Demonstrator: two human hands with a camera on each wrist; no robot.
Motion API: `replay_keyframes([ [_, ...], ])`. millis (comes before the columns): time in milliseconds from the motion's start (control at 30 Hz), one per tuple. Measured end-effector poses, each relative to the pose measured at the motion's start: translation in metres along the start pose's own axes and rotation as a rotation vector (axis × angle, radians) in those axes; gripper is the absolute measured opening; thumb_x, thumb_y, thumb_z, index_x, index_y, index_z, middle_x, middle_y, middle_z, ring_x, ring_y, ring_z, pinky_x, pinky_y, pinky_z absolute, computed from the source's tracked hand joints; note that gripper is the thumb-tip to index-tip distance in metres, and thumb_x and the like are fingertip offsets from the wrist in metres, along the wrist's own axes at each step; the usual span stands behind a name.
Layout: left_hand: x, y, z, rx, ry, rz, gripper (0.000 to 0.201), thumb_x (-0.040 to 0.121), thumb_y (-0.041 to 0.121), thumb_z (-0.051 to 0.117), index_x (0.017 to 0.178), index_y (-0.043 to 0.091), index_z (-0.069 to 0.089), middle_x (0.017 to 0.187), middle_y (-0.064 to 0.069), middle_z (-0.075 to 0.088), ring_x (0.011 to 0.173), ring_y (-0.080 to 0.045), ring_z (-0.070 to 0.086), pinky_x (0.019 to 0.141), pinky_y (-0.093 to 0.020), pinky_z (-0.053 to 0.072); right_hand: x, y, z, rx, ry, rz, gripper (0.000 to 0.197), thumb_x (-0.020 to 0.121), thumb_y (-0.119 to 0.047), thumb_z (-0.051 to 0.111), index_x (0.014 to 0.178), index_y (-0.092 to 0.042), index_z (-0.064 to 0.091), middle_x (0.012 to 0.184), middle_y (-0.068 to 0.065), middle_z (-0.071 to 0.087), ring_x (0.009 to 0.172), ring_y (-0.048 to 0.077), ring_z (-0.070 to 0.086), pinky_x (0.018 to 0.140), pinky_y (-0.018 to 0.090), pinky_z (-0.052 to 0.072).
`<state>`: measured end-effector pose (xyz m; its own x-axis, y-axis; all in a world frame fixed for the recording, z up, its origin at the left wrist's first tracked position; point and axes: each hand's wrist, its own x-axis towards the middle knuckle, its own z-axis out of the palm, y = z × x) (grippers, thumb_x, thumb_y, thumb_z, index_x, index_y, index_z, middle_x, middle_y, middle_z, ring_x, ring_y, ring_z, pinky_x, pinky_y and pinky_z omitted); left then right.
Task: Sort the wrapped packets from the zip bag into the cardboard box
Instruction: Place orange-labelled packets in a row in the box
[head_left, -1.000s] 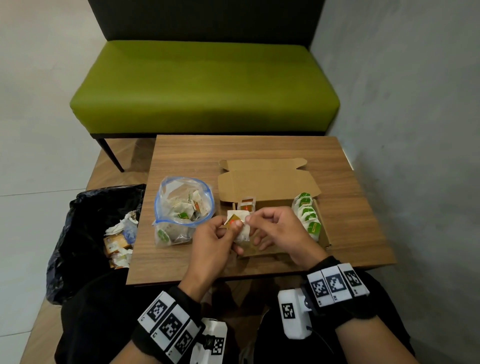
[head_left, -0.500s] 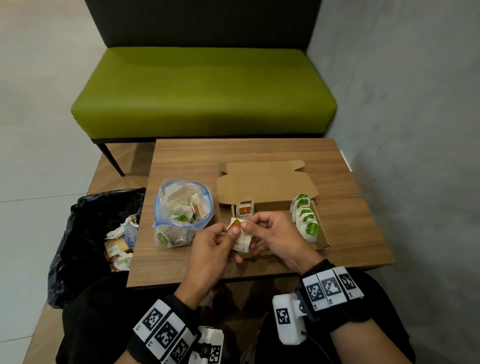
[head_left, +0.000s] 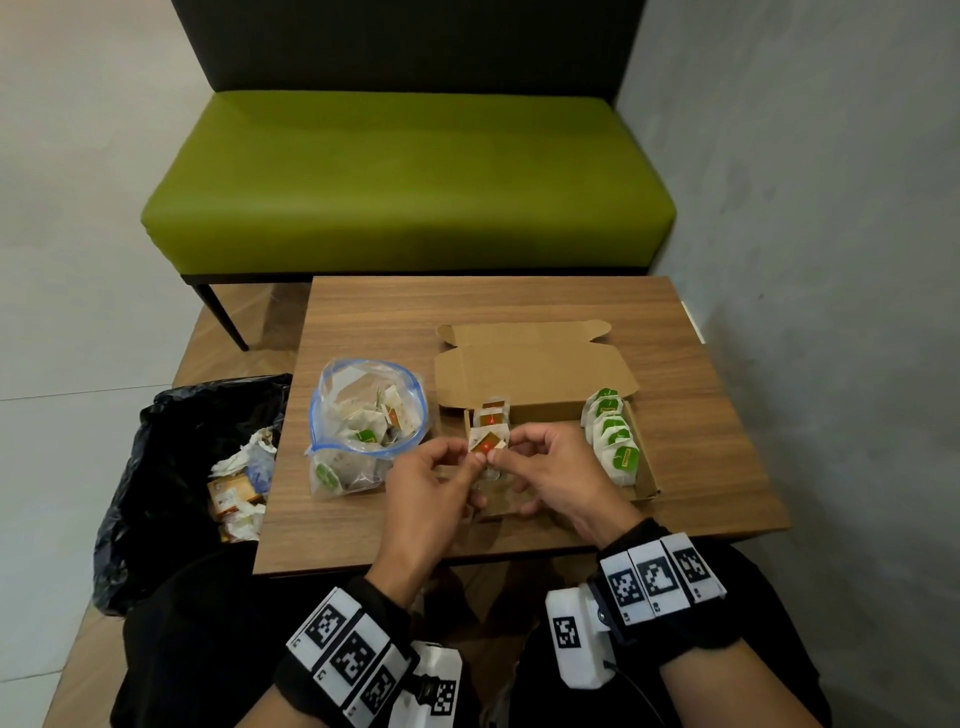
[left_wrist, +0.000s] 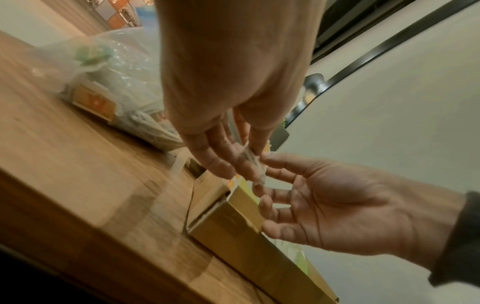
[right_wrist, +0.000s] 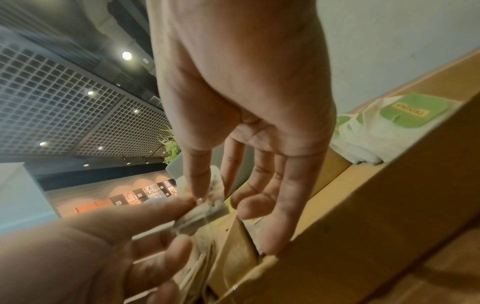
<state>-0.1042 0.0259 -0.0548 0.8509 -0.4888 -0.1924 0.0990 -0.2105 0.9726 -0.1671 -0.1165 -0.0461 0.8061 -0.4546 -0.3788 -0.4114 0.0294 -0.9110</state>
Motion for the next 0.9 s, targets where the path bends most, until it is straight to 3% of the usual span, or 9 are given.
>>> replay_keyframes([
  [133, 0.004, 0.0, 0.0, 0.07, 0.017, 0.018, 0.007, 0.089, 0.019, 0.071, 0.096, 0.017, 0.072, 0.082, -0.002, 0.074, 0.059, -0.022, 0.071, 0.051, -0.031, 0.055, 0.001, 0.001, -0.001, -0.019, 0.048, -0.028, 0.009, 0.085, -0.02, 0.077, 0.091, -0.013, 0.075, 0.081, 0.008, 0.069, 0.062, 0.014, 0.06, 0.049, 0.031, 0.054],
  [267, 0.008, -0.009, -0.003, 0.335, 0.036, 0.058, 0.015, 0.086, 0.021, 0.073, 0.098, 0.028, 0.067, 0.078, 0.008, 0.065, 0.06, -0.001, 0.061, 0.06, -0.017, 0.051, 0.013, 0.006, -0.007, -0.064, 0.123, -0.034, 0.005, 0.086, -0.019, 0.076, 0.084, -0.014, 0.075, 0.067, -0.001, 0.064, 0.056, 0.011, 0.056, 0.048, 0.032, 0.054],
  [333, 0.007, -0.013, -0.005, 0.488, 0.0, 0.074, 0.021, 0.085, 0.026, 0.073, 0.103, 0.031, 0.066, 0.081, 0.011, 0.06, 0.069, -0.002, 0.059, 0.066, -0.021, 0.051, 0.023, 0.012, -0.01, -0.137, 0.132, -0.014, 0.007, 0.087, -0.019, 0.075, 0.083, -0.014, 0.075, 0.058, -0.009, 0.059, 0.052, 0.008, 0.052, 0.046, 0.032, 0.052],
  [400, 0.006, -0.015, -0.006, 0.567, -0.028, 0.093, 0.023, 0.085, 0.028, 0.073, 0.106, 0.032, 0.065, 0.082, 0.012, 0.057, 0.072, -0.002, 0.056, 0.064, -0.019, 0.046, 0.031, 0.017, -0.012, -0.216, 0.12, 0.002, 0.006, 0.087, -0.022, 0.076, 0.083, -0.017, 0.075, 0.052, -0.013, 0.058, 0.05, 0.007, 0.052, 0.045, 0.031, 0.051],
  [500, 0.006, -0.017, -0.005, 0.603, -0.039, 0.101, 0.024, 0.085, 0.028, 0.072, 0.108, 0.032, 0.063, 0.085, 0.012, 0.057, 0.071, -0.001, 0.055, 0.061, -0.015, 0.041, 0.042, 0.022, -0.011, -0.363, 0.125, -0.013, 0.008, 0.085, -0.028, 0.077, 0.084, -0.021, 0.077, 0.063, -0.01, 0.065, 0.061, 0.009, 0.059, 0.055, 0.033, 0.052],
  [633, 0.006, -0.017, -0.005, 0.59, -0.061, 0.092, 0.024, 0.086, 0.028, 0.071, 0.107, 0.032, 0.062, 0.087, 0.014, 0.059, 0.068, -0.002, 0.059, 0.064, -0.021, 0.05, 0.049, 0.025, -0.005, -0.543, 0.248, -0.075, 0.01, 0.08, -0.033, 0.08, 0.083, -0.025, 0.075, 0.071, -0.012, 0.066, 0.072, 0.006, 0.062, 0.067, 0.028, 0.051],
  [767, 0.008, -0.016, -0.005, 0.61, -0.064, 0.099, 0.023, 0.085, 0.028, 0.071, 0.106, 0.032, 0.062, 0.084, 0.016, 0.06, 0.066, -0.002, 0.06, 0.067, -0.026, 0.053, 0.049, 0.026, 0.004, -0.54, 0.302, -0.068, 0.019, 0.077, -0.03, 0.083, 0.072, -0.029, 0.065, 0.067, -0.011, 0.065, 0.069, 0.007, 0.064, 0.07, 0.034, 0.058],
  [900, 0.008, -0.015, -0.005, 0.634, -0.08, 0.1, 0.022, 0.087, 0.027, 0.071, 0.106, 0.032, 0.062, 0.086, 0.016, 0.061, 0.069, -0.001, 0.059, 0.067, -0.022, 0.05, 0.05, 0.027, 0.005, -0.468, 0.315, -0.032, 0.019, 0.075, -0.026, 0.085, 0.076, -0.025, 0.066, 0.067, -0.008, 0.067, 0.07, 0.012, 0.067, 0.074, 0.04, 0.059],
])
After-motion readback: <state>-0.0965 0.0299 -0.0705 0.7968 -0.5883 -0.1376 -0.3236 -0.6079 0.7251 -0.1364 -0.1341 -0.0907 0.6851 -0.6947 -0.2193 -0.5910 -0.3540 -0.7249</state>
